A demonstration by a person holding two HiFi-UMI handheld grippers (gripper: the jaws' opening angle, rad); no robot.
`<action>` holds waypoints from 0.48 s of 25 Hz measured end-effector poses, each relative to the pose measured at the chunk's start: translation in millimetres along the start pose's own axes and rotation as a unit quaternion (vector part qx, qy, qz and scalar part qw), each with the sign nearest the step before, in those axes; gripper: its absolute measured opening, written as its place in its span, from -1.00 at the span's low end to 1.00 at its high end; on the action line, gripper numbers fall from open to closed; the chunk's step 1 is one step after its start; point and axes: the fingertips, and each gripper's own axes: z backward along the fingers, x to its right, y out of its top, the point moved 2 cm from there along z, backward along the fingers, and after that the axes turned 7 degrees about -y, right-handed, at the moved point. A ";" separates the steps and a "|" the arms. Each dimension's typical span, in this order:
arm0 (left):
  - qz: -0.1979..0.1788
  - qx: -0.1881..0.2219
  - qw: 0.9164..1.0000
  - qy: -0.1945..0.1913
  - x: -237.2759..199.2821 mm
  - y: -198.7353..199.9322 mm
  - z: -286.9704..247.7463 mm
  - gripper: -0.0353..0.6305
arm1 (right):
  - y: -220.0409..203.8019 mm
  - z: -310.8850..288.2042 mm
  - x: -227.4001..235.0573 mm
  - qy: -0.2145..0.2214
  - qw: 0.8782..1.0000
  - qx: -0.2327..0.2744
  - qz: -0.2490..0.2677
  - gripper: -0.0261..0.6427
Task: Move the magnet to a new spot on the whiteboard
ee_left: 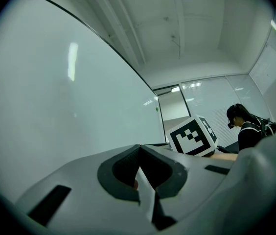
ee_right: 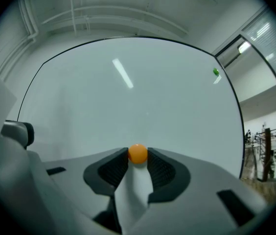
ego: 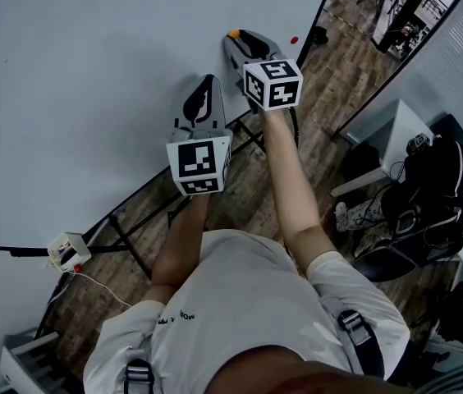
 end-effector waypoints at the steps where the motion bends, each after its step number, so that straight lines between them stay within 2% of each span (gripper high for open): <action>1: 0.000 -0.001 1.000 0.000 -0.6 -0.9 -0.4 -0.88 | -0.1 -1.0 0.2 0.000 1.000 0.000 0.001 -0.53; 12: 0.001 -0.004 1.000 0.002 -3.5 -5.9 -3.9 -0.88 | -0.5 -8.5 0.8 0.006 1.000 0.001 0.004 -0.53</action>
